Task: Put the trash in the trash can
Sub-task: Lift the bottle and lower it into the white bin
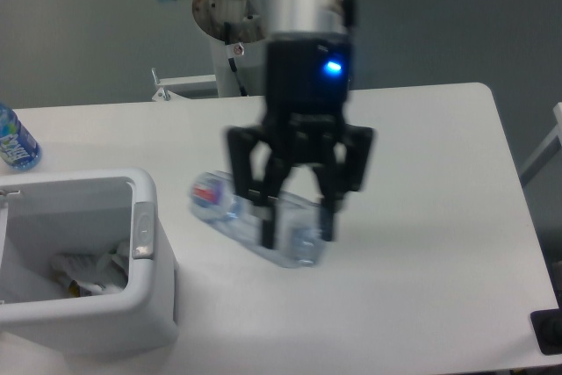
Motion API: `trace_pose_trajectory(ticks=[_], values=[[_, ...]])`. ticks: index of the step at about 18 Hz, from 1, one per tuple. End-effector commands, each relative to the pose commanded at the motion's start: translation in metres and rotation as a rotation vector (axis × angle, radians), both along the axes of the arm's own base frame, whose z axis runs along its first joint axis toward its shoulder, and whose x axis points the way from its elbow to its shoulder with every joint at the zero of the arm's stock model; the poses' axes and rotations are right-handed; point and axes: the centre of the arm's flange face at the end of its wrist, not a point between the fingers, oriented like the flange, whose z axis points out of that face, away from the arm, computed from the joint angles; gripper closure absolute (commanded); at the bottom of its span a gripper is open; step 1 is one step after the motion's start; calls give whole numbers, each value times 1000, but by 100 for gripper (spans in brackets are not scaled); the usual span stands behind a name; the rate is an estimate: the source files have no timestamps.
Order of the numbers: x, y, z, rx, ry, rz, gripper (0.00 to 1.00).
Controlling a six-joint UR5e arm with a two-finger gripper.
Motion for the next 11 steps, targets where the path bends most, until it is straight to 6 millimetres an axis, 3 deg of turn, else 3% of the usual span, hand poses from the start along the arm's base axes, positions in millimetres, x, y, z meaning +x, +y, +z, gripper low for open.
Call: trace_pose_trajectory(ticks=[5,7,9,11], values=[[61,50,-33,-30,52,-163,40],[67,59,-41,-41,56,-186,38],[74,64,-48,-53,72,-216,5],[80,63,-53,-70,104,-251,0]])
